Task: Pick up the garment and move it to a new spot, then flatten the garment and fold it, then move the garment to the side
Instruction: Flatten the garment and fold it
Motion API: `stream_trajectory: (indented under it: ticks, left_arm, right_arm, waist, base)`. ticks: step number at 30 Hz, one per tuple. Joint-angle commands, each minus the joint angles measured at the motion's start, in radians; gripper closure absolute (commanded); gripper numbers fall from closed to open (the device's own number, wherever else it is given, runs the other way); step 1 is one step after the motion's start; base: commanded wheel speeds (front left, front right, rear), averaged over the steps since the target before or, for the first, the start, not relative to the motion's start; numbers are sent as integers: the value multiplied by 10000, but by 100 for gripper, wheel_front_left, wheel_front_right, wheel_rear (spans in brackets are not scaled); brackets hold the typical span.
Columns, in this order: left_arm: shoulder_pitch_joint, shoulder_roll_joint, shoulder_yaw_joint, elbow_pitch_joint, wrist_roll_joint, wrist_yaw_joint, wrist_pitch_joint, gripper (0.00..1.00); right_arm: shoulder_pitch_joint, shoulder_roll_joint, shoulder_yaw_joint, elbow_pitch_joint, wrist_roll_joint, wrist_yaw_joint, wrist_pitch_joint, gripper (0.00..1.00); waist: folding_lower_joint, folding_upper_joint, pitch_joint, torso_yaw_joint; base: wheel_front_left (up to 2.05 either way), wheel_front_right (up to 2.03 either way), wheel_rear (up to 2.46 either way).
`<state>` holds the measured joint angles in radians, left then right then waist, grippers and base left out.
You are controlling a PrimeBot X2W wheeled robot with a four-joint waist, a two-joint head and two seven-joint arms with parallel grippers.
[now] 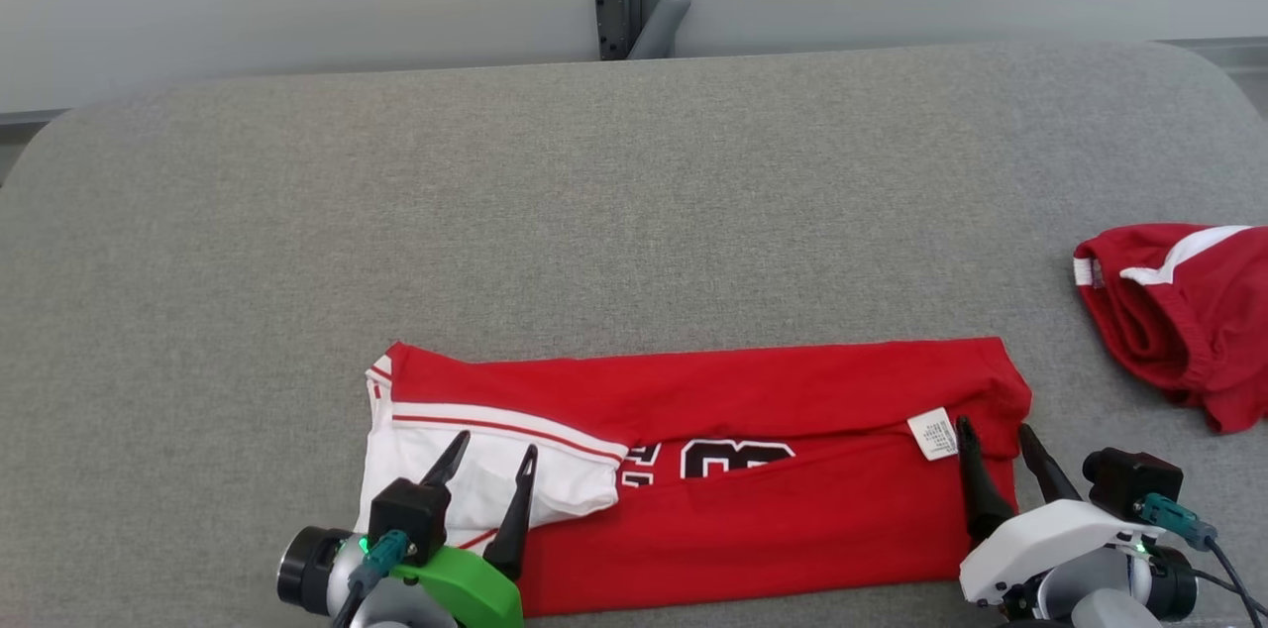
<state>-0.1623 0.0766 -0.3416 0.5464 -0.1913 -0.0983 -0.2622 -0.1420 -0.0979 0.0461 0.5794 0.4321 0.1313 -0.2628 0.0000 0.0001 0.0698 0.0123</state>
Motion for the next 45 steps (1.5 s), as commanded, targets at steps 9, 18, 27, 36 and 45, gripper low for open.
stream_trajectory:
  ticks: [9, 18, 27, 36, 45]
  left_arm:
    - [-521, -127, 485, 844, 127, 482, -28, 0]
    - [-101, -64, 1106, 1040, -55, 131, -28, 0]
    - [-203, -140, 1263, 1034, -60, -144, -28, 0]
    - [-407, -186, 1354, 1285, -13, -232, -28, 0]
    - [-520, -219, 1390, 1566, -8, -288, -28, 68]
  right_arm:
    - [-1, -18, -60, 20, 61, -15, -23, 0]
    - [-81, -4, -67, 27, 15, -15, -23, 0]
    - [-178, -26, 78, 23, 75, -15, -23, 0]
    - [-221, -117, 101, 25, 174, -13, -23, 10]
    - [-255, -119, 68, 19, 171, -13, -23, 14]
  waist:
    - [0, -1, 155, -185]
    - [0, -1, 206, 6]
    - [0, -1, 311, -50]
    - [0, -1, 425, -177]
    - [0, -1, 480, -150]
  base:
    - [0, 0, 0]
    - [0, 0, 0]
    - [0, 0, 0]
    - [0, 0, 0]
    - [0, 0, 0]
